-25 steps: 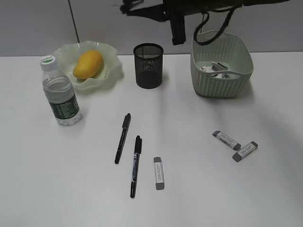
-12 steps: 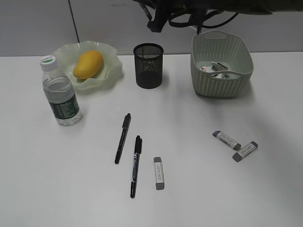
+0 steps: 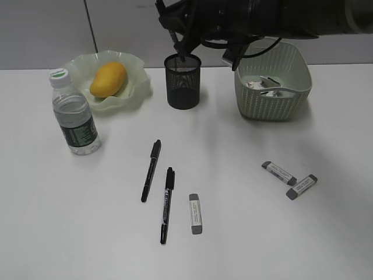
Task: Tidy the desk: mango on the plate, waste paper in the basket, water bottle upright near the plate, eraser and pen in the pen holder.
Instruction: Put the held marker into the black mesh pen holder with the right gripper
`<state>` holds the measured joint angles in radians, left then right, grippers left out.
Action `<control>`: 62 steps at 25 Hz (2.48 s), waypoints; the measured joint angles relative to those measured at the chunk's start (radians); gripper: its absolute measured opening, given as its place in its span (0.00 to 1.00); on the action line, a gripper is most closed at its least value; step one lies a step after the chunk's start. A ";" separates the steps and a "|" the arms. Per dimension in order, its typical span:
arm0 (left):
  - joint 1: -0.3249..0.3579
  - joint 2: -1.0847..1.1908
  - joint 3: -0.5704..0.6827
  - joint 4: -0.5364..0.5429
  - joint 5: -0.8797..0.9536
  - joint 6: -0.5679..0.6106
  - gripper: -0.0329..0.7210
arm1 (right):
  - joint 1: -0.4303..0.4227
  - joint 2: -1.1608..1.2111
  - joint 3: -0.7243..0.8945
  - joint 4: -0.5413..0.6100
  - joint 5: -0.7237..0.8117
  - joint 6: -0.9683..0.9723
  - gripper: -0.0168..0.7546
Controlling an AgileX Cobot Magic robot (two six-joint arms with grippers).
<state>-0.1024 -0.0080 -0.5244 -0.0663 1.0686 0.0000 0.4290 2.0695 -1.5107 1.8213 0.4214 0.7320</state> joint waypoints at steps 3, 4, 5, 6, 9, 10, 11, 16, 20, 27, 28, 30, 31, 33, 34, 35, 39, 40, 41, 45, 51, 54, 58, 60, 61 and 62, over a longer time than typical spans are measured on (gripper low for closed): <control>0.000 0.000 0.000 0.000 0.000 0.000 0.76 | -0.001 0.008 0.000 0.000 -0.011 0.033 0.20; 0.000 0.000 0.000 0.000 0.000 0.000 0.76 | -0.001 0.012 -0.001 0.000 -0.014 0.038 0.20; 0.000 0.000 0.000 0.000 0.000 0.000 0.75 | -0.003 0.020 -0.006 0.000 -0.015 0.041 0.20; 0.000 0.000 0.000 0.000 0.000 0.000 0.75 | -0.006 0.030 -0.014 0.000 -0.015 0.043 0.20; 0.000 0.000 0.000 0.000 0.000 0.000 0.75 | -0.021 0.089 -0.078 0.000 0.005 0.038 0.20; 0.000 0.000 0.000 0.000 0.000 0.000 0.75 | -0.026 0.108 -0.104 0.000 0.012 0.025 0.20; 0.000 0.000 0.000 0.000 0.000 0.000 0.75 | -0.033 0.129 -0.138 -0.001 0.022 0.013 0.20; 0.000 0.000 0.000 0.000 0.000 0.000 0.75 | -0.053 0.180 -0.260 0.001 0.044 0.020 0.20; 0.000 0.000 0.000 0.000 0.000 0.000 0.75 | -0.059 0.184 -0.269 0.001 0.042 0.033 0.20; 0.000 0.000 0.000 0.000 0.000 0.000 0.75 | -0.059 0.215 -0.269 0.000 0.041 0.088 0.20; 0.000 0.000 0.000 0.000 0.000 0.000 0.75 | -0.059 0.216 -0.269 0.000 0.041 0.097 0.20; 0.000 0.000 0.000 0.000 0.000 0.000 0.75 | -0.059 0.220 -0.269 0.000 0.041 0.118 0.20; 0.000 0.000 0.000 0.000 0.000 0.000 0.75 | -0.059 0.222 -0.269 0.000 0.041 0.134 0.20; 0.000 0.000 0.000 0.000 0.000 0.000 0.75 | -0.059 0.230 -0.269 0.000 0.040 0.169 0.20; 0.000 0.000 0.000 0.000 0.000 0.000 0.75 | -0.059 0.233 -0.269 0.001 0.040 0.182 0.20; 0.000 0.000 0.000 0.000 0.000 0.000 0.75 | -0.059 0.238 -0.269 0.001 0.040 0.189 0.20; 0.000 0.000 0.000 0.000 0.000 0.000 0.75 | -0.059 0.248 -0.269 0.000 0.025 0.199 0.20; 0.000 0.000 0.000 0.000 0.000 0.000 0.75 | -0.059 0.248 -0.269 0.000 0.013 0.200 0.20; 0.000 0.000 0.000 0.000 0.000 0.000 0.75 | -0.059 0.248 -0.269 0.000 0.004 0.201 0.20; 0.000 0.000 0.000 -0.001 0.000 0.000 0.75 | -0.059 0.248 -0.269 0.000 -0.024 0.202 0.20; 0.000 0.000 0.000 -0.001 0.000 0.000 0.74 | -0.059 0.248 -0.269 0.001 -0.028 0.202 0.20; 0.000 0.000 0.000 -0.001 0.000 0.000 0.74 | -0.059 0.248 -0.269 0.001 -0.028 0.201 0.24; 0.000 0.000 0.000 -0.001 0.000 0.000 0.73 | -0.059 0.248 -0.269 0.001 -0.028 0.170 0.47; 0.000 0.000 0.000 -0.001 0.000 0.000 0.73 | -0.059 0.248 -0.269 0.001 -0.029 0.159 0.60; 0.000 0.000 0.000 -0.001 0.000 0.000 0.73 | -0.059 0.248 -0.269 0.001 -0.029 0.156 0.65; 0.000 0.000 0.000 -0.001 0.000 0.000 0.73 | -0.059 0.248 -0.269 0.001 -0.029 0.152 0.68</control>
<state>-0.1024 -0.0080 -0.5244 -0.0674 1.0686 0.0000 0.3702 2.3178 -1.7797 1.8220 0.3922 0.8841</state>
